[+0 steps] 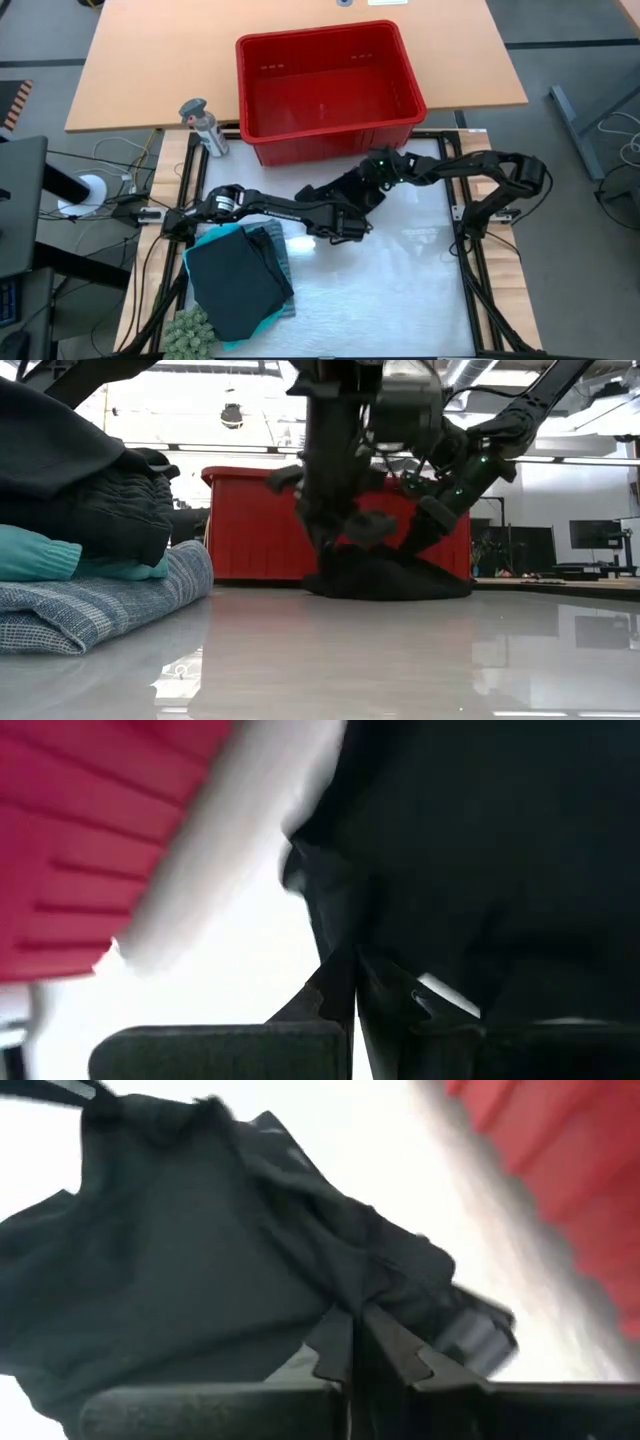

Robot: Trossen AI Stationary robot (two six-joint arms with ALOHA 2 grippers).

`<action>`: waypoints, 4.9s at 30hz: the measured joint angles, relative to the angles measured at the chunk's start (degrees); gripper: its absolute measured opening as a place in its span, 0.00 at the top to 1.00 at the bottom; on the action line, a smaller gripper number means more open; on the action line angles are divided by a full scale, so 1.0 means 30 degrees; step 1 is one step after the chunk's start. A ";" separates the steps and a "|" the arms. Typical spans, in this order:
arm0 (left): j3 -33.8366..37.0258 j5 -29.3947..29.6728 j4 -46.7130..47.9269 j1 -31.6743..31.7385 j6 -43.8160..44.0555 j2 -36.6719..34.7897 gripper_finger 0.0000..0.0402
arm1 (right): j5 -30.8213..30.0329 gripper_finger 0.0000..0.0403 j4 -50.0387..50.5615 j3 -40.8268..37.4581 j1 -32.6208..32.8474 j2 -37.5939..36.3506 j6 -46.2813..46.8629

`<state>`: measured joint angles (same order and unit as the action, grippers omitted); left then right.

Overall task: Fold Laundry from Bin
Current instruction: Fold the black boxer from the red organizer bin

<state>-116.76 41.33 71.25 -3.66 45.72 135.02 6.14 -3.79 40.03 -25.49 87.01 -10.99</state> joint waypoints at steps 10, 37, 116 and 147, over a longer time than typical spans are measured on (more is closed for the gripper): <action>0.1969 0.0028 -0.0978 -0.0276 0.1797 -0.0007 1.00 | 0.2084 0.87 0.1605 -0.0015 -0.0799 0.0204 -0.0076; 0.2048 0.6202 0.1819 -0.2482 0.9960 -0.2872 1.00 | 0.2473 0.76 0.0429 -0.0007 -0.2147 0.0356 0.1680; 1.2757 -0.4789 -2.1261 0.3659 -1.4267 -0.5588 1.00 | 0.2439 0.76 0.0038 -0.0015 -0.2144 0.0429 0.1796; 1.2996 -0.7501 -2.3637 0.4561 -1.3142 -0.5759 1.00 | 0.1921 0.76 0.0085 -0.0015 -0.2159 0.0429 0.2663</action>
<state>-77.77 18.83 0.34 10.02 6.29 117.74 11.90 -3.53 39.99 -31.97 88.29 -3.01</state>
